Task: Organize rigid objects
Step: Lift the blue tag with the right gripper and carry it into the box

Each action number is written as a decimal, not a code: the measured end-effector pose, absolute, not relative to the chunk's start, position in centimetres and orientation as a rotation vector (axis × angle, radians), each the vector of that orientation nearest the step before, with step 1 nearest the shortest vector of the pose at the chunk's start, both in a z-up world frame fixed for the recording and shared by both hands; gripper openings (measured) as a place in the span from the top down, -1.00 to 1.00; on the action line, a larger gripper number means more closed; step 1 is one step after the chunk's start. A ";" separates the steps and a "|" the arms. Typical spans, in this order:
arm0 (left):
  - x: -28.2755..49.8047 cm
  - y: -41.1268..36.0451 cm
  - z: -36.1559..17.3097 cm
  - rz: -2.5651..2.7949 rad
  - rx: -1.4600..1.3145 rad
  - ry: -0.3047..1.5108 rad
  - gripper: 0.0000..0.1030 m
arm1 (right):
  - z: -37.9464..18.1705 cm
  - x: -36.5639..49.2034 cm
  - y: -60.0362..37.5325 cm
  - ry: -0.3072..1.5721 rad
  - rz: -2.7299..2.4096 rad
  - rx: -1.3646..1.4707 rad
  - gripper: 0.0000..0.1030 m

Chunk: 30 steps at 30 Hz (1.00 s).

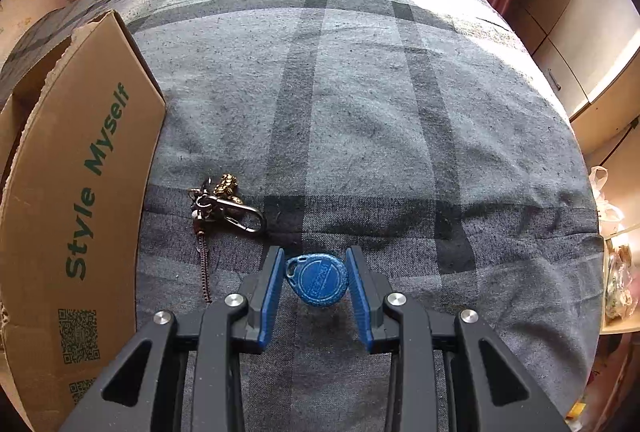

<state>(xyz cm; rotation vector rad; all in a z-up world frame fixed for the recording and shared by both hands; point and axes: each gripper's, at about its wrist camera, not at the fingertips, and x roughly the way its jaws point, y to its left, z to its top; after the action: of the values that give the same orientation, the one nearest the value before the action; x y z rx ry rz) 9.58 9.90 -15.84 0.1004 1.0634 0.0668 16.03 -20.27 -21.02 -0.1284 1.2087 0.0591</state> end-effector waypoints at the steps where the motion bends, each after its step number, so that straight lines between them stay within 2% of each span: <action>1: 9.6 9.9 -15.8 0.067 0.100 1.063 0.68 | -20.6 15.9 -20.2 1.202 0.064 -0.131 0.35; 30: 9.6 10.0 -15.7 0.065 0.100 1.063 0.68 | -11.2 13.7 -13.1 1.046 0.271 -0.219 0.35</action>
<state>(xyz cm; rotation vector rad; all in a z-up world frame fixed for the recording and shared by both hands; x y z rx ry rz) 9.57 9.97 -15.73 0.1003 1.0635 0.0650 13.69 -13.11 -11.16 -0.2187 1.0455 0.2713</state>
